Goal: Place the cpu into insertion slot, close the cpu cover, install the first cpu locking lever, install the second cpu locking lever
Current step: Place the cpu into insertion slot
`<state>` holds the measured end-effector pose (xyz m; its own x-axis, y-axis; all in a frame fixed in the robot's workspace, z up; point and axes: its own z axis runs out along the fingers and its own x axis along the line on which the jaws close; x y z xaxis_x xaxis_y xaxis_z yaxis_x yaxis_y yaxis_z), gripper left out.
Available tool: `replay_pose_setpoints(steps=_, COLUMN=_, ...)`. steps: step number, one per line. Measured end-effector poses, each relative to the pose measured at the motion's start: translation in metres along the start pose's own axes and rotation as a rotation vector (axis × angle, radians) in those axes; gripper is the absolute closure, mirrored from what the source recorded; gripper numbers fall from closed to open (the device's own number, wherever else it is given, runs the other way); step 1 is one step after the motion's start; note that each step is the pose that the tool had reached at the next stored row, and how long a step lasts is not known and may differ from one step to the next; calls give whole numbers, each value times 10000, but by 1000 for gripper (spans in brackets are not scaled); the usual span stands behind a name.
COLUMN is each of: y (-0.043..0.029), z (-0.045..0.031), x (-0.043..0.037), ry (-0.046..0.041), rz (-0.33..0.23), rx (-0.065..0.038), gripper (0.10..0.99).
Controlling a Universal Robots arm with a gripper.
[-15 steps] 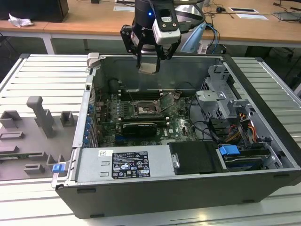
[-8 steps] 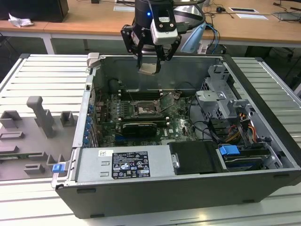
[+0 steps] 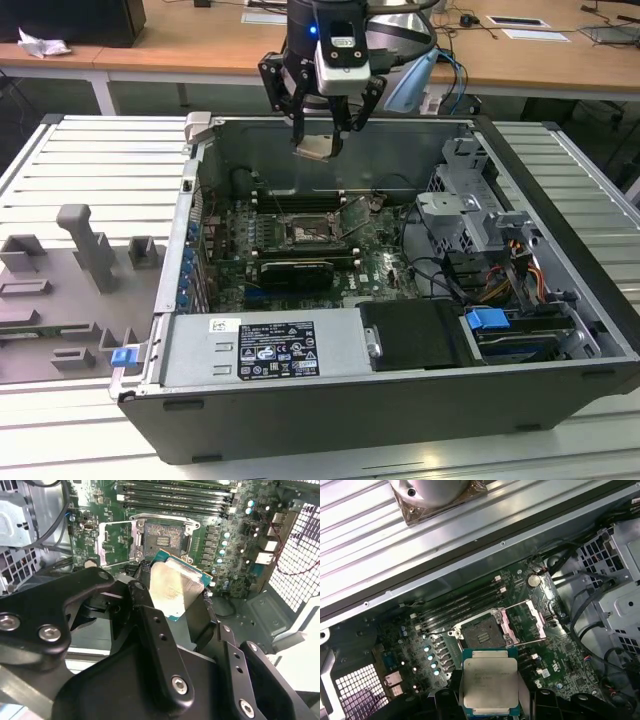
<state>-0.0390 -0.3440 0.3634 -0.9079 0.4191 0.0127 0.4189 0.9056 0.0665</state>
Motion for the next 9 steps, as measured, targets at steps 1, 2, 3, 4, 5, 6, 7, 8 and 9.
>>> replay_pose_setpoints(steps=1, y=0, z=1, x=0, ry=-7, rz=81, rx=1, gripper=561)
replay_pose_setpoints(steps=2, y=0, z=1, x=0, ry=-14, rz=153, rx=6, gripper=561)
replay_pose_setpoints(steps=3, y=0, z=2, x=0, ry=-26, rz=266, rx=13, gripper=561)
replay_pose_setpoints(steps=4, y=0, z=3, x=0, ry=-35, rz=378, rx=15, gripper=561)
replay_pose_setpoints(steps=5, y=-1, z=3, x=0, ry=-48, rz=570, rx=15, gripper=561)
replay_pose_setpoints(steps=6, y=0, z=4, x=0, ry=-63, rz=804, rx=12, gripper=561)
replay_pose_setpoints(steps=7, y=0, z=5, x=0, ry=-70, rz=916, rx=10, gripper=561)
replay_pose_setpoints(steps=8, y=0, z=5, x=0, ry=-75, rz=991, rx=9, gripper=561)
replay_pose_setpoints(steps=9, y=0, z=6, x=0, ry=-81, rz=1071, rx=8, gripper=561)
